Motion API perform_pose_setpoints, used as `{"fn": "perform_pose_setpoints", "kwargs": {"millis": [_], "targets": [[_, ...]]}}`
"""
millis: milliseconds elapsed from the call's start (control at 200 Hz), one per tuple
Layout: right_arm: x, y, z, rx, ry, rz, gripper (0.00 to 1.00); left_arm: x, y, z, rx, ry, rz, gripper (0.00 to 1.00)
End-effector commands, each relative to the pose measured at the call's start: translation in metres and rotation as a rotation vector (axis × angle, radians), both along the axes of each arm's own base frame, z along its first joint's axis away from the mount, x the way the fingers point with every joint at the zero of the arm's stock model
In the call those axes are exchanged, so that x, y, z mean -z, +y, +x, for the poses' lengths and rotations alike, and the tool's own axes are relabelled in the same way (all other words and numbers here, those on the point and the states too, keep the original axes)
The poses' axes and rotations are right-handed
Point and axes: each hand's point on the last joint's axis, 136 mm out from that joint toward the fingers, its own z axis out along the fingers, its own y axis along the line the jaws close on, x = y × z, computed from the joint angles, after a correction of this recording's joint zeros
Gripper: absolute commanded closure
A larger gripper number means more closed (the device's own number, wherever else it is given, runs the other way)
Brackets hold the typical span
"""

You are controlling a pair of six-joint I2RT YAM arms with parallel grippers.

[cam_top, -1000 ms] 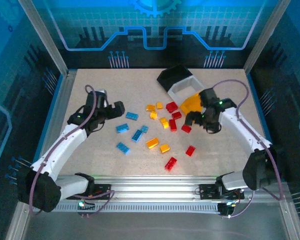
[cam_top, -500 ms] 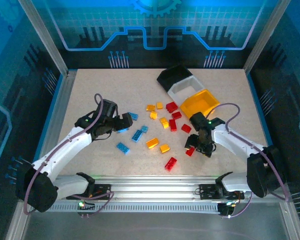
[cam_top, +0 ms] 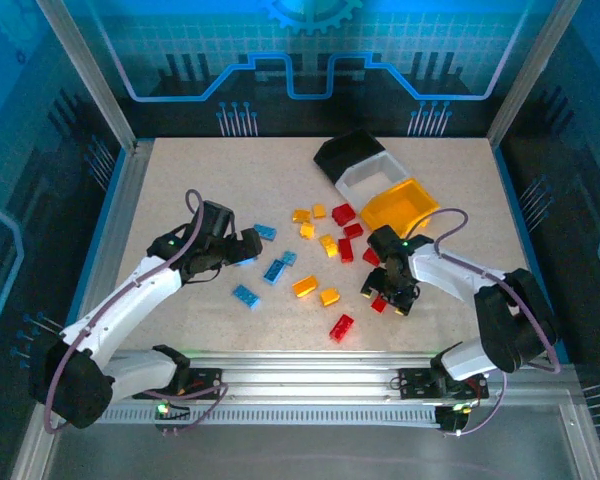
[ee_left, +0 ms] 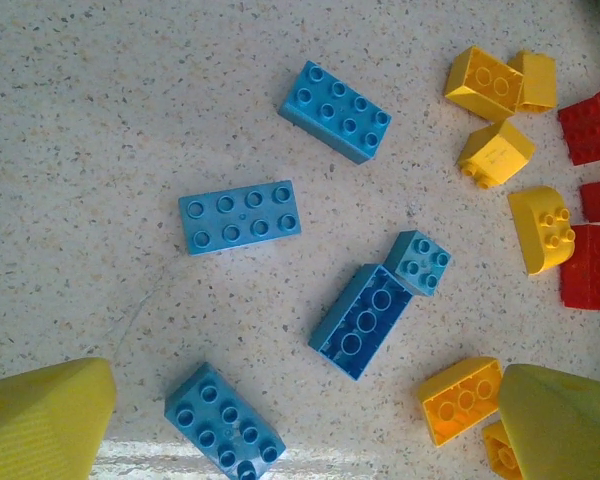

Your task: Sort the legos into containers by color

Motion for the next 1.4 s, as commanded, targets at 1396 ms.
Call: {"fn": "perform_pose_setpoints", "kwargs": {"millis": [1396], "targets": [[-0.078,0.033,0.064,-0.111,-0.242,0.032,0.66,-0.004,-0.004,-0.012,0.040,-0.009,-0.033,0.01]]}}
